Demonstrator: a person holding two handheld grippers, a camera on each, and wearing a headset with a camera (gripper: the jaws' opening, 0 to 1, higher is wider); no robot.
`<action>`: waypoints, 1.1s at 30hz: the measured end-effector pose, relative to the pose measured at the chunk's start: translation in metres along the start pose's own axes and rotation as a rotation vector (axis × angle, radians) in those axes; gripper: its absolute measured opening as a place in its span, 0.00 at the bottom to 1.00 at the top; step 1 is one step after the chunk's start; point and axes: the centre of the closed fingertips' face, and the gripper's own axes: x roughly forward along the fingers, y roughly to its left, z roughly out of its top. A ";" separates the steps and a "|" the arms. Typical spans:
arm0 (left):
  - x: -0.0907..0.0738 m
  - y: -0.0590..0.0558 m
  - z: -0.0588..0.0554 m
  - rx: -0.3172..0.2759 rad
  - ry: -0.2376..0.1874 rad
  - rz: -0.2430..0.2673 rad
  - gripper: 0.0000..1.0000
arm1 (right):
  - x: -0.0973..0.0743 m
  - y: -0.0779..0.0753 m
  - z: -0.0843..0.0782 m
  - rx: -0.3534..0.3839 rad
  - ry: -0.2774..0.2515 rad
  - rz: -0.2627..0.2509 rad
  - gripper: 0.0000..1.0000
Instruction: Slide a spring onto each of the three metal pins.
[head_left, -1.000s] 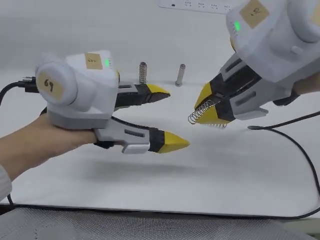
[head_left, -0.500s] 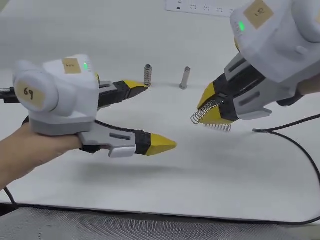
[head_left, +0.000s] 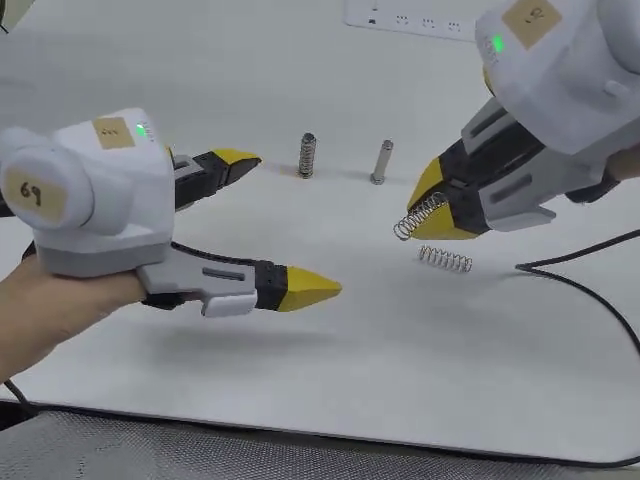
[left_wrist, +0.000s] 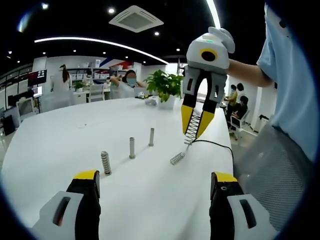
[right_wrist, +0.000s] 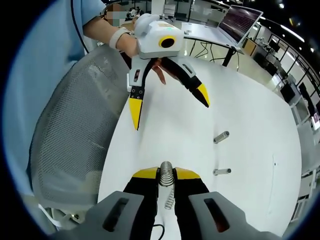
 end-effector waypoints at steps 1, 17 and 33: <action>0.000 0.001 0.000 -0.003 -0.002 0.004 0.89 | -0.001 -0.002 0.000 -0.003 0.001 -0.001 0.08; -0.007 0.014 -0.005 -0.017 -0.017 0.053 0.89 | -0.008 -0.046 -0.012 -0.001 0.046 -0.040 0.08; -0.005 0.020 -0.009 -0.005 0.000 0.065 0.89 | -0.004 -0.077 -0.017 -0.031 0.082 -0.037 0.08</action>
